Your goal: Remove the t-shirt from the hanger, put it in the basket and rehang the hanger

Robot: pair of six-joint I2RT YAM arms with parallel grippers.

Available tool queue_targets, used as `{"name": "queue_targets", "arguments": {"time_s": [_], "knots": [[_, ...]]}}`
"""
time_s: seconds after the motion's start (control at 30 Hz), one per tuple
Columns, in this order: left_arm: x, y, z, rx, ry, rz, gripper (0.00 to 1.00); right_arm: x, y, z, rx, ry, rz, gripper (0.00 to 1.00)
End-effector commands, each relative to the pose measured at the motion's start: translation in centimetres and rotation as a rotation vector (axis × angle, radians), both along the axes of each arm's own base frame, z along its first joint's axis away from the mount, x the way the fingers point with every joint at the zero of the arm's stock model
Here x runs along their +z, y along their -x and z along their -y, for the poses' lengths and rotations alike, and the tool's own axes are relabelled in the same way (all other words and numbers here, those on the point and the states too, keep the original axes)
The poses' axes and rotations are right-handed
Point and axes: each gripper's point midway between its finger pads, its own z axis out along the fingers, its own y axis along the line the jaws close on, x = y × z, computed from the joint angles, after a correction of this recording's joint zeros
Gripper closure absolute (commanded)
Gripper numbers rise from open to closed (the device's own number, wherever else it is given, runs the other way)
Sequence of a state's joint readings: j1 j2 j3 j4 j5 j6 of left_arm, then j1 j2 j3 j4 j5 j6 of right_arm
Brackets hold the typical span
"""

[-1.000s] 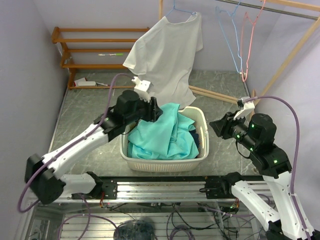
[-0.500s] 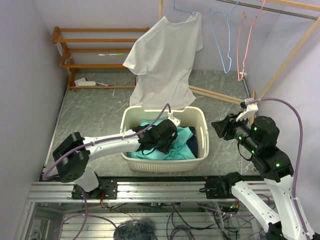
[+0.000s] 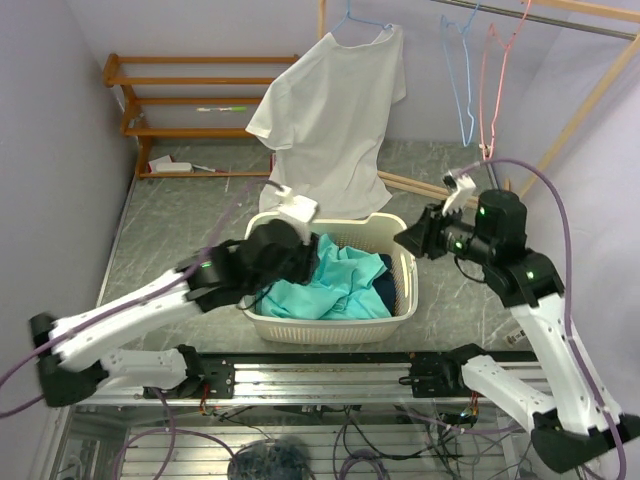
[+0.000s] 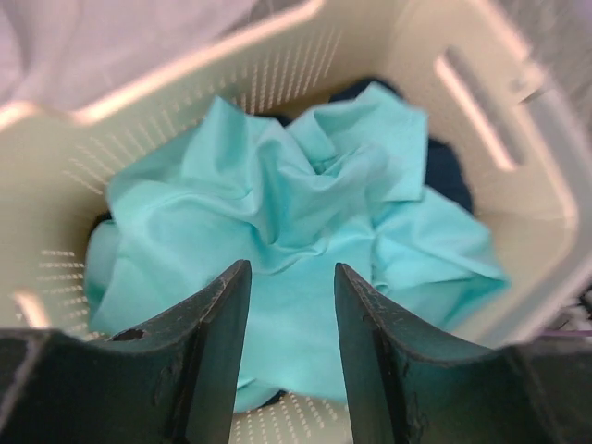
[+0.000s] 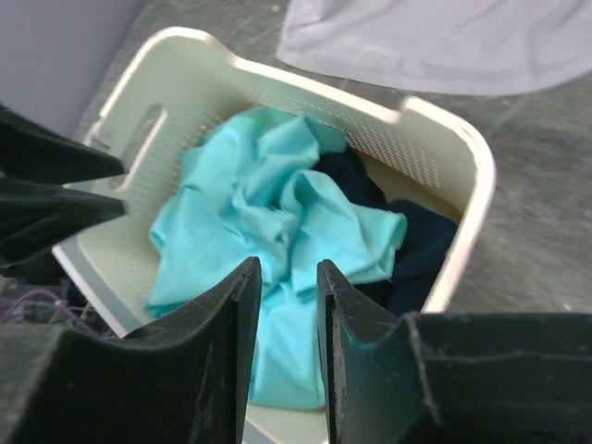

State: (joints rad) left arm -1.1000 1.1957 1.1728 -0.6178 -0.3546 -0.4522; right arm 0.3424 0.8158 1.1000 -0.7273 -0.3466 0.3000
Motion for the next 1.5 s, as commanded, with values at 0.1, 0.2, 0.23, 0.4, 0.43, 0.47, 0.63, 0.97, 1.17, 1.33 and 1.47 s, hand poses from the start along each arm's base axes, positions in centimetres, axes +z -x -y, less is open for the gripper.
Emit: {"name": "queue_targets", "arguments": {"time_s": [0.1, 0.2, 0.23, 0.4, 0.43, 0.47, 0.63, 0.97, 1.17, 1.33, 1.47], "knots": [[10.3, 1.2, -8.5, 0.132, 0.256, 0.247, 0.45, 6.6, -3.7, -7.7, 0.17, -0.115, 0.065, 0.69], [11.2, 1.4, -12.8, 0.231, 0.28, 0.316, 0.44, 8.9, -6.1, -13.6, 0.142, 0.0, 0.138, 0.59], [11.1, 1.6, -14.1, 0.262, 0.282, 0.327, 0.44, 8.5, -8.0, -15.6, 0.123, 0.047, 0.12, 0.56], [9.4, 2.6, -18.2, 0.348, 0.311, 0.33, 0.45, 12.8, -16.1, -19.4, -0.053, 0.047, 0.21, 0.18], [9.0, 2.8, -18.8, 0.366, 0.326, 0.322, 0.45, 14.2, -17.4, -19.6, -0.091, 0.026, 0.257, 0.12], [8.6, 3.1, -19.0, 0.366, 0.35, 0.318, 0.45, 15.3, -18.5, -20.0, -0.119, 0.004, 0.298, 0.08], [6.9, 3.8, -19.7, 0.353, 0.427, 0.329, 0.46, 19.1, -21.7, -20.2, -0.221, -0.154, 0.459, 0.04], [6.2, 4.3, -19.9, 0.339, 0.425, 0.301, 0.46, 19.2, -27.4, -20.5, -0.332, -0.279, 0.491, 0.07], [5.8, 4.2, -19.8, 0.344, 0.408, 0.291, 0.45, 17.7, -30.5, -19.9, -0.448, -0.294, 0.495, 0.16], [5.7, 4.2, -19.9, 0.347, 0.413, 0.289, 0.45, 17.4, -31.8, -19.7, -0.529, -0.306, 0.528, 0.23], [5.7, 4.3, -20.1, 0.355, 0.416, 0.289, 0.45, 17.6, -31.3, -18.3, -0.61, -0.257, 0.533, 0.32]]}}
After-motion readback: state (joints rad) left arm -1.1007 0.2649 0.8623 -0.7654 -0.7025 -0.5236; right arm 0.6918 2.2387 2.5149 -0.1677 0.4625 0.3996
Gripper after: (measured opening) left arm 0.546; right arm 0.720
